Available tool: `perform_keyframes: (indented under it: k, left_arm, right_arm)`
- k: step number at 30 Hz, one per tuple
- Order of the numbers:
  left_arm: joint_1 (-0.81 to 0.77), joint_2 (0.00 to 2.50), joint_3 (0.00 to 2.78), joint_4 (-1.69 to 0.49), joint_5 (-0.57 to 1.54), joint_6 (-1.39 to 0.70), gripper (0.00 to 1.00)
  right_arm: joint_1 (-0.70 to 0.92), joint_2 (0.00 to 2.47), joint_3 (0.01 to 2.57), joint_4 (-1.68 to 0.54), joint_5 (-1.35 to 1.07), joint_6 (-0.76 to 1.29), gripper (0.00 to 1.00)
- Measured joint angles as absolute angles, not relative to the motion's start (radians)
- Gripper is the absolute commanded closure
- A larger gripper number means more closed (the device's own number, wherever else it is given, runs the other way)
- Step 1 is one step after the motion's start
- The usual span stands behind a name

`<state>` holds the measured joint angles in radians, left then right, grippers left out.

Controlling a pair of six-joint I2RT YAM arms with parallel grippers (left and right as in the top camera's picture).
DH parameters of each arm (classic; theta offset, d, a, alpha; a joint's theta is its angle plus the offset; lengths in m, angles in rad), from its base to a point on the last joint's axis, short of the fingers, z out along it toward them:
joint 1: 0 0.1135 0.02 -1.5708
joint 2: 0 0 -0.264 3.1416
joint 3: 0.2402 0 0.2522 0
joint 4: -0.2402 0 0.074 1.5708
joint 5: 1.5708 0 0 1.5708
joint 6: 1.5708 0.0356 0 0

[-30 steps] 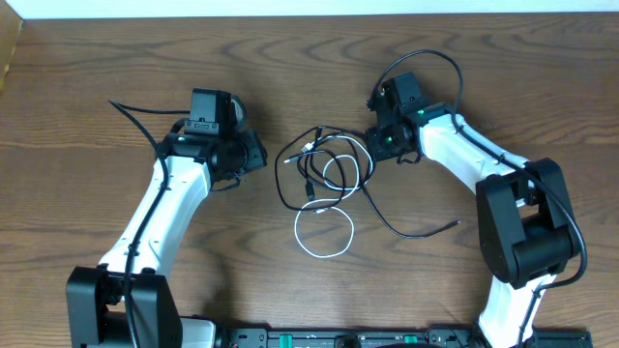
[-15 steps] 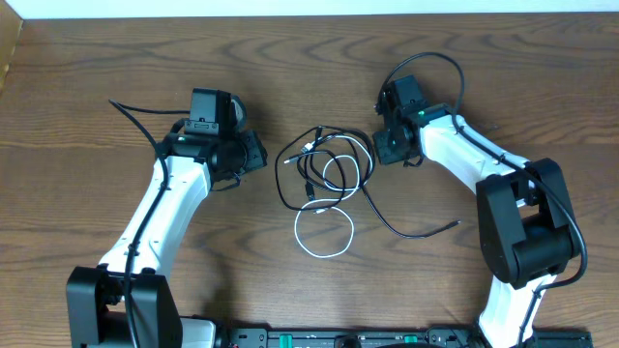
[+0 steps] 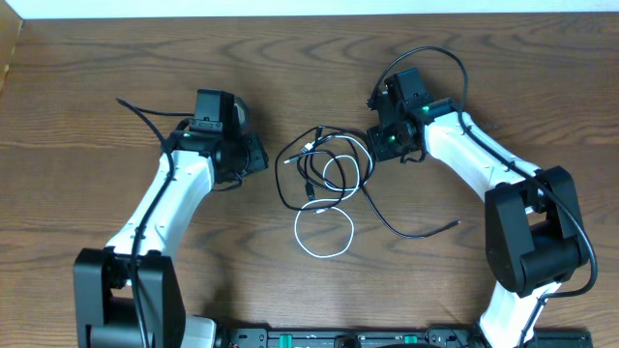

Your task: Untangle cables

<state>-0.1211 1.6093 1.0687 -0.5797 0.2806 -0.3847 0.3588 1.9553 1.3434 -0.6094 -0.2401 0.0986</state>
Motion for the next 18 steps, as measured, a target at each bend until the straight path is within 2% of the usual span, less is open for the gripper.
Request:
perform_keyframes:
  k: [18]
  left_arm:
    - [-0.121, 1.621, 1.069, -0.590, 0.110, -0.385, 0.56]
  right_arm:
    - [0.458, 2.042, 1.346, -0.621, -0.297, 0.262, 0.79]
